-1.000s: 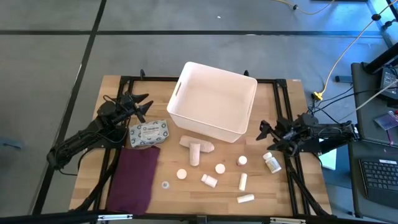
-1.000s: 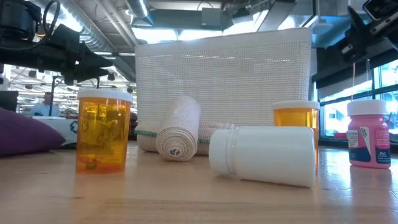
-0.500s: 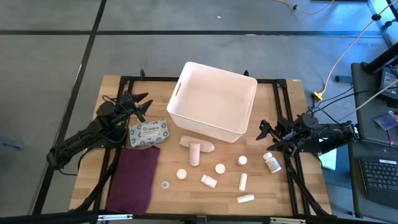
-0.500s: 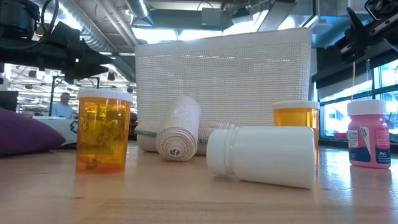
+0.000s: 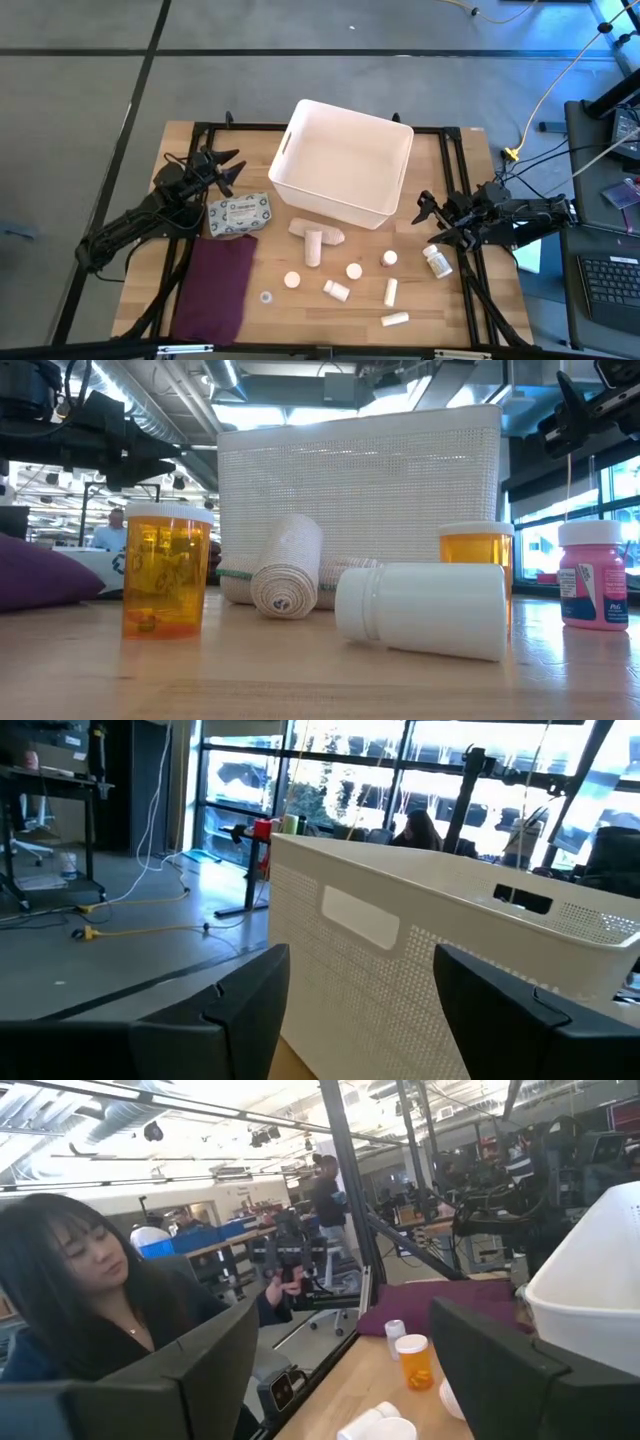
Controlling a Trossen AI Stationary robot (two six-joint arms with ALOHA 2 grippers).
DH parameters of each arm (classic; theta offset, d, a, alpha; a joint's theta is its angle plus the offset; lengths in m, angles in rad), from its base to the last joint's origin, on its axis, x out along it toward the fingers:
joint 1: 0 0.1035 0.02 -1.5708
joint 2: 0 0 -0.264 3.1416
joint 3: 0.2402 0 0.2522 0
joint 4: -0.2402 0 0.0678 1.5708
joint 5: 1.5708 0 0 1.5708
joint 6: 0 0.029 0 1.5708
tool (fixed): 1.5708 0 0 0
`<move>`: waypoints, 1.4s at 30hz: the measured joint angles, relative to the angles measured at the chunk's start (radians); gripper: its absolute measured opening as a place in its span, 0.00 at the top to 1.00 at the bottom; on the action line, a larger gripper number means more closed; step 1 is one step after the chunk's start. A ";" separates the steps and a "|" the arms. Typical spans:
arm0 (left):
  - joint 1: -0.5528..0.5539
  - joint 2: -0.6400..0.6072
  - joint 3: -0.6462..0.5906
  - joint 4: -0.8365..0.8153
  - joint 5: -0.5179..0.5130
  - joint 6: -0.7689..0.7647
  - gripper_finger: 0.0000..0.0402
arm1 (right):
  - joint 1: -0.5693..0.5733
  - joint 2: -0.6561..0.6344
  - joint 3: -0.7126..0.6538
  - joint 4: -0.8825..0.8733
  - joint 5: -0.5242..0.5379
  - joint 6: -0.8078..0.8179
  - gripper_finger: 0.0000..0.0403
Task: Pick & place medical supplies in basket/bin
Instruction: Put the blue mailer bag into the white bin
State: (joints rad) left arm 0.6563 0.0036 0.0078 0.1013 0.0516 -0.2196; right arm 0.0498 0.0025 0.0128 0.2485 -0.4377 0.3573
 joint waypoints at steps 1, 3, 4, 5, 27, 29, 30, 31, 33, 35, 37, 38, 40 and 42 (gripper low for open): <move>0.000 0.000 0.000 0.000 0.016 -0.002 0.38 | 0.000 0.000 0.000 0.000 0.000 0.000 0.27; 0.000 0.000 0.000 -0.001 0.061 -0.003 0.35 | 0.000 0.000 0.000 0.000 0.000 -0.005 0.27; 0.000 0.000 0.000 -0.001 0.086 -0.004 0.32 | 0.000 0.000 0.000 0.000 0.000 -0.014 0.27; 0.000 0.001 0.000 -0.001 0.112 -0.004 0.30 | 0.000 0.000 0.000 -0.002 0.000 -0.026 0.27; 0.000 0.001 0.000 0.011 0.270 -0.171 0.16 | 0.000 0.000 0.000 -0.008 0.000 -0.078 0.27; 0.000 0.002 0.011 0.011 0.288 -0.186 0.16 | 0.000 0.000 0.000 -0.008 0.000 -0.079 0.27; 0.000 0.002 0.022 0.008 0.311 -0.181 0.16 | 0.000 0.000 0.000 -0.008 0.000 -0.081 0.27; -0.002 0.002 0.037 0.010 0.336 -0.172 0.16 | 0.000 0.000 0.000 -0.008 0.001 -0.085 0.27; -0.011 0.001 0.071 0.015 0.347 -0.143 0.16 | 0.000 0.000 0.000 -0.008 0.000 -0.106 0.27; -0.028 0.001 0.107 0.008 0.327 -0.109 0.16 | 0.000 0.000 0.000 -0.011 0.001 -0.125 0.27; -0.047 0.005 0.147 0.000 0.311 -0.055 0.16 | 0.000 0.000 0.000 -0.014 0.002 -0.132 0.27; -0.058 0.009 0.167 -0.010 0.307 -0.026 0.16 | 0.000 0.000 0.000 -0.016 0.002 -0.131 0.27; -0.082 0.023 0.209 -0.050 0.290 0.034 0.16 | 0.000 0.000 0.000 -0.022 0.002 -0.129 0.27; -0.108 0.045 0.255 -0.102 0.254 0.099 0.16 | 0.000 0.000 0.000 -0.034 0.002 -0.130 0.27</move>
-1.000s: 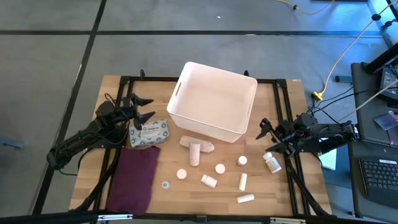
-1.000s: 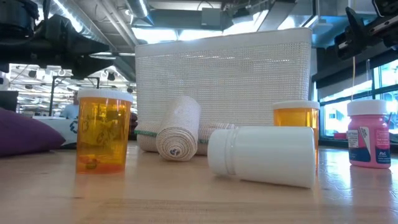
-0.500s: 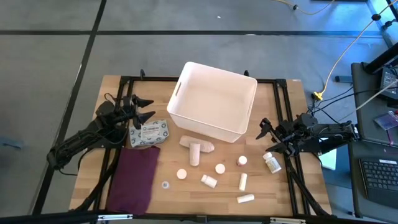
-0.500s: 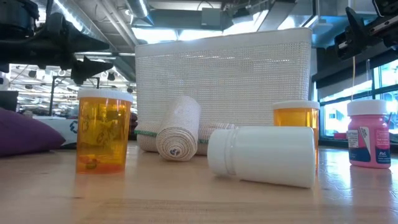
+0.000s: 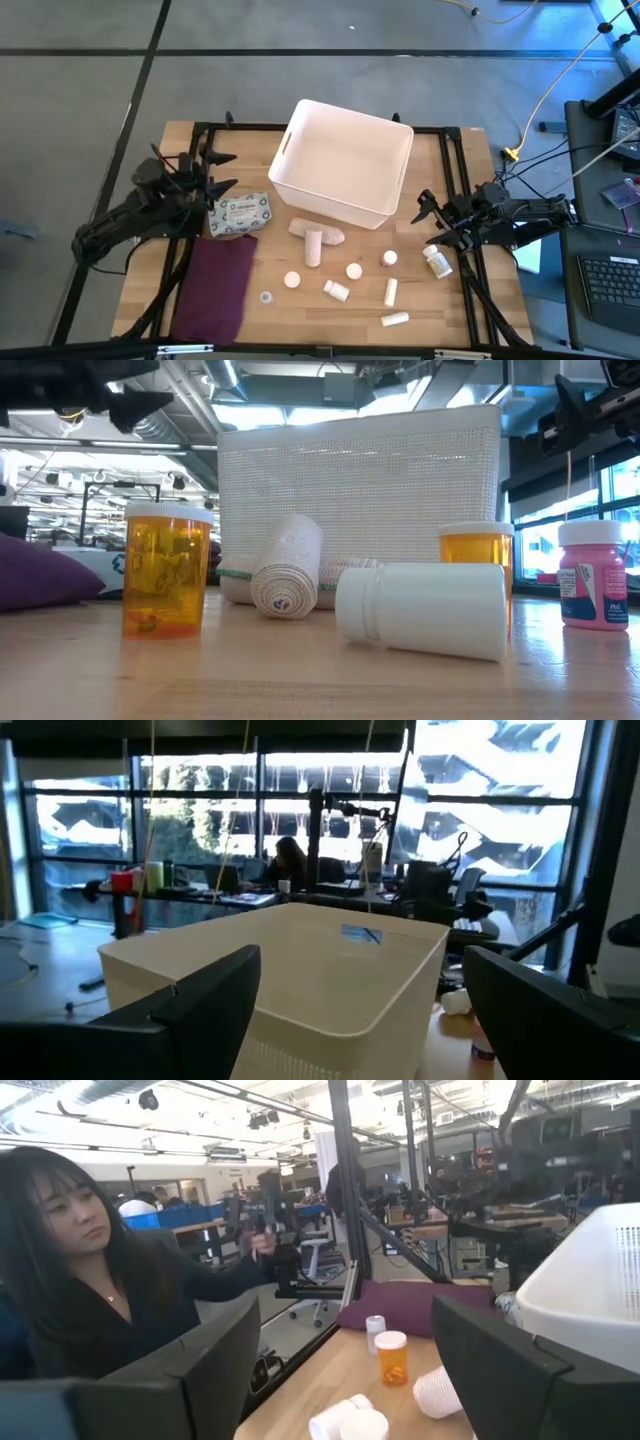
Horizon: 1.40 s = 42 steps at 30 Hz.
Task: Pick & place medical supplies in basket/bin
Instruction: Put the blue mailer bag into the white bin
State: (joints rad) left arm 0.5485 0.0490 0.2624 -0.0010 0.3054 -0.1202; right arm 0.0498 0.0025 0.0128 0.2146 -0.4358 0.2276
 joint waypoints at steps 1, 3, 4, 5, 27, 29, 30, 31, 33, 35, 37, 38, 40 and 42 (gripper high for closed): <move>-0.014 0.015 0.018 -0.017 -0.025 0.015 0.16 | 0.000 0.000 0.000 -0.004 0.000 0.000 0.27; -0.044 0.051 0.052 -0.076 -0.060 0.049 0.16 | 0.000 0.000 0.000 -0.009 0.000 0.000 0.27; -0.060 0.074 0.068 -0.103 -0.078 0.068 0.16 | 0.000 0.000 0.000 -0.010 0.000 0.000 0.27; -0.076 0.100 0.083 -0.130 -0.098 0.082 0.16 | 0.000 0.000 0.000 -0.010 0.000 0.000 0.27; -0.392 0.668 0.543 -0.857 -0.452 0.237 0.16 | 0.000 0.000 0.000 -0.018 -0.002 -0.001 0.27; -0.423 0.703 0.543 -0.880 -0.452 0.238 0.16 | 0.000 0.000 0.000 -0.019 -0.002 -0.001 0.27; -0.440 0.723 0.543 -0.888 -0.459 0.238 0.16 | 0.000 0.000 0.000 -0.019 -0.002 -0.001 0.27; -0.455 0.743 0.544 -0.896 -0.474 0.233 0.16 | 0.000 0.000 0.000 -0.019 -0.002 -0.002 0.27; -0.481 0.783 0.544 -0.922 -0.506 0.201 0.16 | 0.000 0.000 0.000 -0.024 -0.002 -0.004 0.27; -0.499 0.820 0.544 -0.945 -0.517 0.153 0.16 | 0.000 0.000 0.000 -0.028 -0.002 -0.004 0.27; -0.511 0.861 0.544 -0.972 -0.518 0.118 0.16 | 0.000 0.000 0.000 -0.027 -0.002 -0.005 0.27; -0.517 0.881 0.544 -0.981 -0.517 0.109 0.16 | 0.000 0.000 0.000 -0.027 -0.002 -0.005 0.27; -0.528 0.924 0.544 -0.992 -0.517 0.096 0.16 | 0.000 0.000 0.000 -0.027 -0.001 -0.014 0.27; -0.538 0.968 0.544 -0.992 -0.506 0.083 0.16 | 0.000 0.000 0.000 -0.027 -0.002 -0.040 0.27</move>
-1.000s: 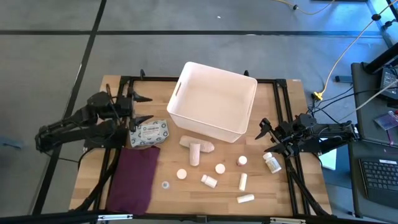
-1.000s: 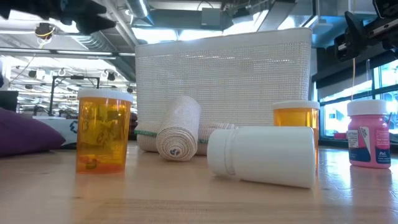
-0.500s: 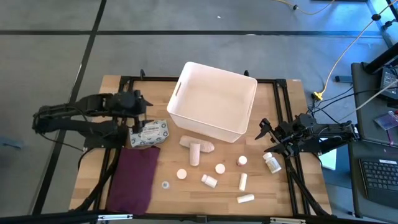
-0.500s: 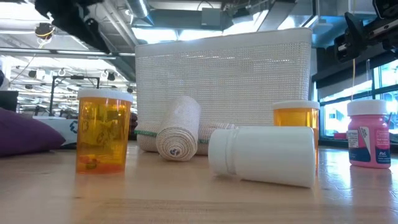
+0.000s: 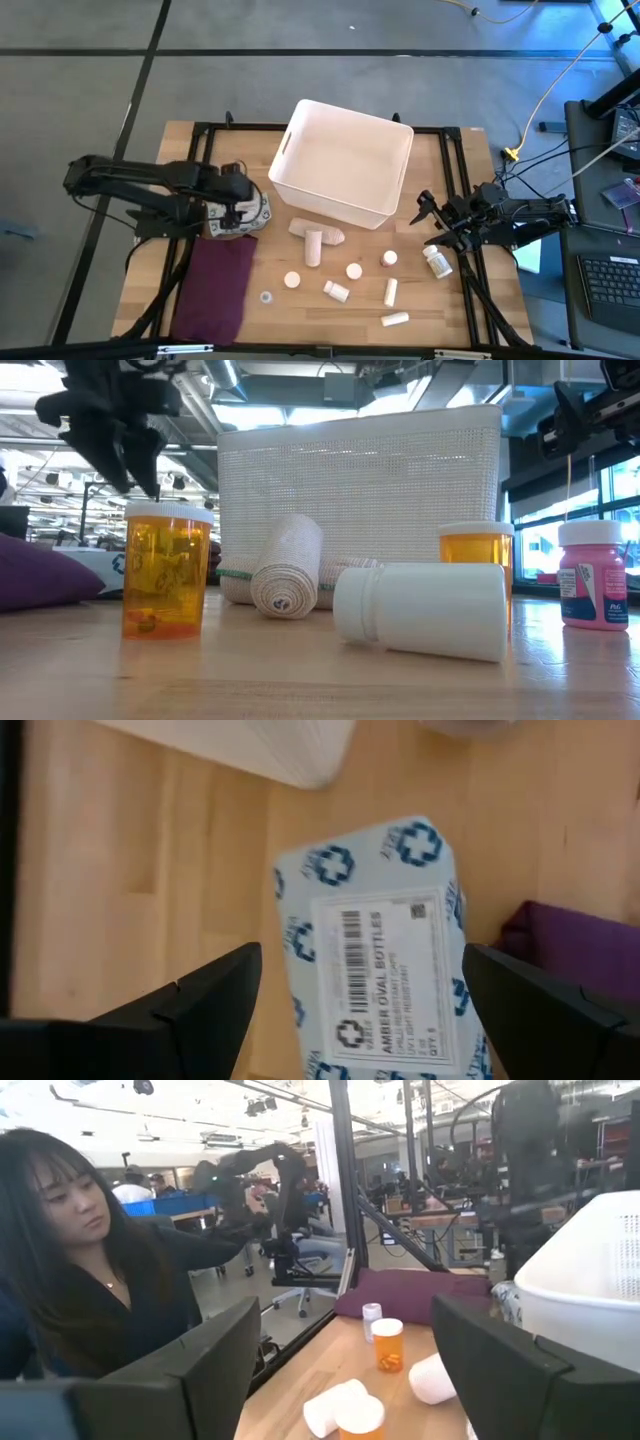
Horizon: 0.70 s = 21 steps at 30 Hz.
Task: Pick & place medical supplies in basket/bin
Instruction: Put the blue mailer bag into the white bin
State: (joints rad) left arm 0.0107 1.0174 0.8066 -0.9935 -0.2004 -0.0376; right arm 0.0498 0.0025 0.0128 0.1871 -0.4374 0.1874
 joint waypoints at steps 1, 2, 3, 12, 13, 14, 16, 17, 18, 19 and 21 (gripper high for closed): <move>-0.004 0.022 0.000 0.001 0.013 -0.003 0.16 | 0.000 0.000 0.000 0.000 0.000 -0.013 0.27; -0.009 0.044 0.000 0.001 0.019 -0.004 0.16 | 0.000 0.000 0.000 0.000 0.000 -0.019 0.27; -0.014 0.067 0.000 0.000 0.019 -0.006 0.16 | 0.000 0.000 0.000 0.000 0.000 -0.024 0.27; -0.044 0.268 0.000 0.001 0.030 -0.083 0.16 | 0.000 0.000 0.000 -0.006 0.000 -0.011 0.27; -0.045 0.289 0.000 0.001 0.038 -0.083 0.16 | 0.000 0.000 0.000 -0.006 0.000 -0.011 0.27; -0.045 0.311 0.000 0.001 0.044 -0.083 0.16 | 0.000 0.000 0.000 -0.006 0.000 -0.011 0.27; -0.045 0.350 0.000 0.002 0.045 -0.087 0.16 | 0.000 0.000 0.000 -0.006 0.000 -0.012 0.27; -0.045 0.371 0.000 0.002 0.045 -0.092 0.16 | 0.000 0.000 0.000 -0.006 0.000 -0.012 0.27; -0.045 0.390 0.000 0.002 0.045 -0.097 0.16 | 0.000 0.000 0.000 -0.006 0.000 -0.012 0.27; -0.045 0.408 0.000 0.002 0.045 -0.098 0.16 | 0.000 0.000 0.000 -0.006 0.000 -0.012 0.27; -0.045 0.442 0.002 -0.002 0.027 -0.100 0.16 | 0.000 0.000 0.000 -0.006 0.000 -0.012 0.27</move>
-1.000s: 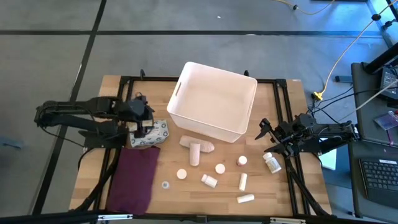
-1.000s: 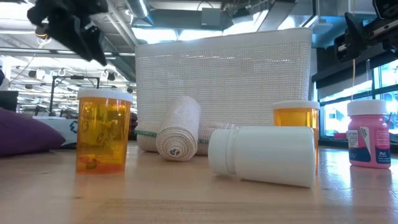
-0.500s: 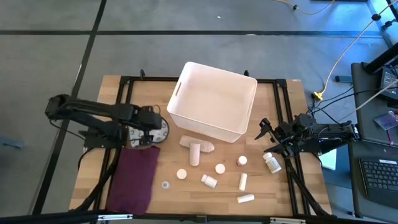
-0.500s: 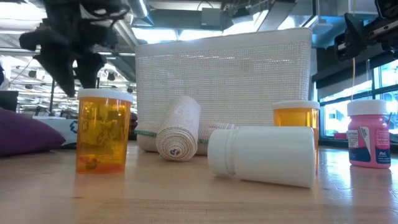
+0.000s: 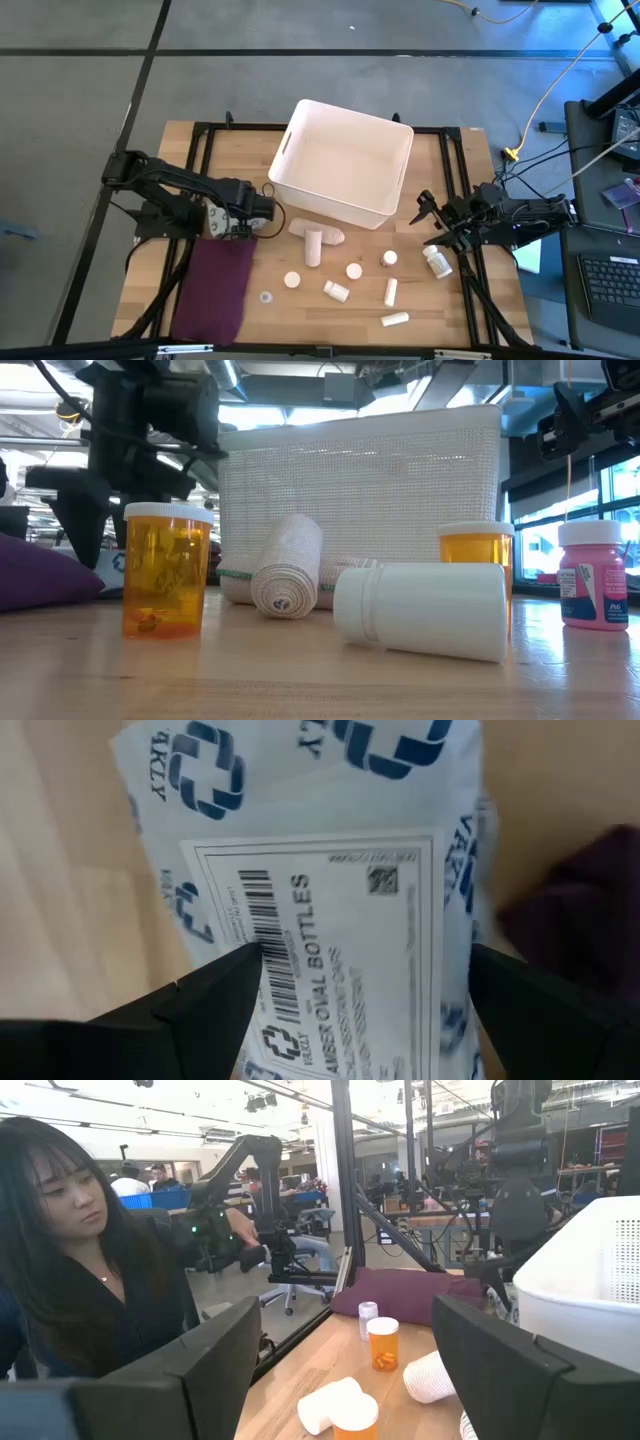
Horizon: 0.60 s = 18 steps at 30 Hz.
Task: Pick & place medical supplies in basket/bin
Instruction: Put the blue mailer bag into the white bin
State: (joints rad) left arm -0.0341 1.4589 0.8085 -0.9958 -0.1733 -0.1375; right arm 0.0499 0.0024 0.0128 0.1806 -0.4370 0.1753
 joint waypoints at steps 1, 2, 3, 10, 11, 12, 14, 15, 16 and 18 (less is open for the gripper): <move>0.000 0.015 0.003 -0.003 -0.004 -0.007 0.16 | 0.000 0.000 0.000 0.000 0.000 0.000 0.27; 0.000 0.030 0.003 -0.005 -0.009 -0.014 0.16 | 0.000 0.000 0.000 0.000 0.000 0.000 0.27; 0.000 0.043 0.004 -0.008 -0.009 -0.022 0.16 | 0.000 0.000 0.000 0.000 0.000 0.000 0.27; 0.000 0.080 0.005 -0.011 -0.019 -0.103 0.16 | 0.000 0.000 0.000 0.000 0.000 0.000 0.27; 0.000 0.081 0.004 -0.009 -0.024 -0.116 0.16 | 0.000 0.000 0.000 0.000 0.000 0.000 0.27; 0.000 0.081 0.003 -0.006 -0.032 -0.128 0.16 | 0.000 0.000 0.000 0.000 0.000 -0.001 0.27; 0.000 0.084 0.001 0.001 -0.058 -0.153 0.16 | 0.000 0.000 0.000 0.000 0.000 -0.001 0.27; 0.000 0.085 -0.001 0.007 -0.068 -0.159 0.16 | 0.000 0.000 0.000 0.000 0.000 -0.001 0.27; 0.001 0.085 -0.002 0.014 -0.076 -0.160 0.16 | 0.000 0.000 0.000 0.000 0.000 -0.001 0.27; 0.001 0.085 -0.004 0.035 -0.089 -0.154 0.16 | 0.000 0.000 0.000 -0.001 0.000 -0.001 0.27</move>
State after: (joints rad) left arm -0.0336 1.5440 0.8048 -0.9607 -0.2621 -0.2912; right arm 0.0501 0.0025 0.0128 0.1799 -0.4373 0.1745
